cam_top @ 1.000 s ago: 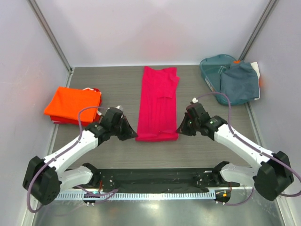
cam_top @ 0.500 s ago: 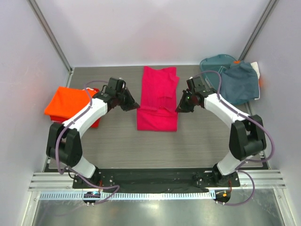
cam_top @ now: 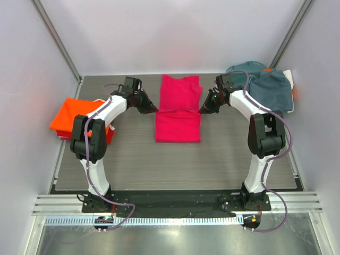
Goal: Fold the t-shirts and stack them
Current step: Fold the tshirt
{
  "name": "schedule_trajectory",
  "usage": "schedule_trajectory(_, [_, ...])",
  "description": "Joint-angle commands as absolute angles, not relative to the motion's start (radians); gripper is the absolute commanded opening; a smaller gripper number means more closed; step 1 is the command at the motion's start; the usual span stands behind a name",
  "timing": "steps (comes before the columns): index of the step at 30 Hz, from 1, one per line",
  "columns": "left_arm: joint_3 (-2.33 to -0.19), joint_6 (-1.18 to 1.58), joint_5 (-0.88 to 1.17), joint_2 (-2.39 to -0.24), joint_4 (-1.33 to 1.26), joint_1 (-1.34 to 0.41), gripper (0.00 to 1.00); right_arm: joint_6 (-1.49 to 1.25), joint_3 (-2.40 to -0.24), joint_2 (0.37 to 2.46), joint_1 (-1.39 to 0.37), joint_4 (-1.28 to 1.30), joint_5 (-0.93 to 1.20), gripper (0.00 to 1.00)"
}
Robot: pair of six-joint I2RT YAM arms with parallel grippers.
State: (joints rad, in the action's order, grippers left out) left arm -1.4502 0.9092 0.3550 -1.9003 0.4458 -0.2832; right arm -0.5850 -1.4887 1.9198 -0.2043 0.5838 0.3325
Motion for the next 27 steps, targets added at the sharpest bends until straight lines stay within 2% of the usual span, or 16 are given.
schedule_trajectory(1, [-1.519,0.910,0.419,-1.933,0.414,-0.278,0.00,-0.566,-1.549,1.947,-0.184,0.581,0.377,0.01])
schedule_trajectory(9, [-1.586,0.925,0.426,-2.012,0.406,-0.273,0.01,-0.566,-1.626,2.034,-0.170,0.581,0.408,0.01])
schedule_trajectory(10, [-1.589,0.930,0.428,-2.014,0.410,-0.270,0.03,-0.566,-1.632,2.040,-0.170,0.583,0.417,0.04])
schedule_trajectory(11, [-1.591,0.931,0.428,-2.016,0.408,-0.268,0.09,-0.566,-1.640,2.043,-0.169,0.581,0.426,0.12])
schedule_trajectory(12, [-1.591,0.933,0.413,-2.011,0.414,-0.267,0.38,-0.566,-1.652,2.042,-0.169,0.583,0.433,0.21])
schedule_trajectory(13, [-1.588,0.939,0.400,-2.003,0.431,-0.267,0.51,-0.569,-1.654,2.037,-0.167,0.581,0.413,0.33])
schedule_trajectory(14, [-1.566,0.937,0.370,-1.976,0.433,-0.267,0.81,-0.569,-1.651,2.016,-0.167,0.581,0.399,0.40])
schedule_trajectory(16, [-1.545,0.927,0.350,-1.945,0.433,-0.267,0.95,-0.565,-1.641,1.991,-0.167,0.581,0.370,0.42])
schedule_trajectory(20, [-1.493,0.904,0.359,-1.884,0.434,-0.267,0.95,-0.540,-1.557,1.924,-0.167,0.568,0.359,0.41])
schedule_trajectory(22, [-1.436,0.897,0.374,-1.844,0.431,-0.270,0.93,-0.532,-1.504,1.873,-0.169,0.555,0.370,0.35])
schedule_trajectory(27, [-1.272,0.887,0.374,-1.738,0.390,-0.287,0.88,-0.535,-1.215,1.735,-0.178,0.445,0.402,0.34])
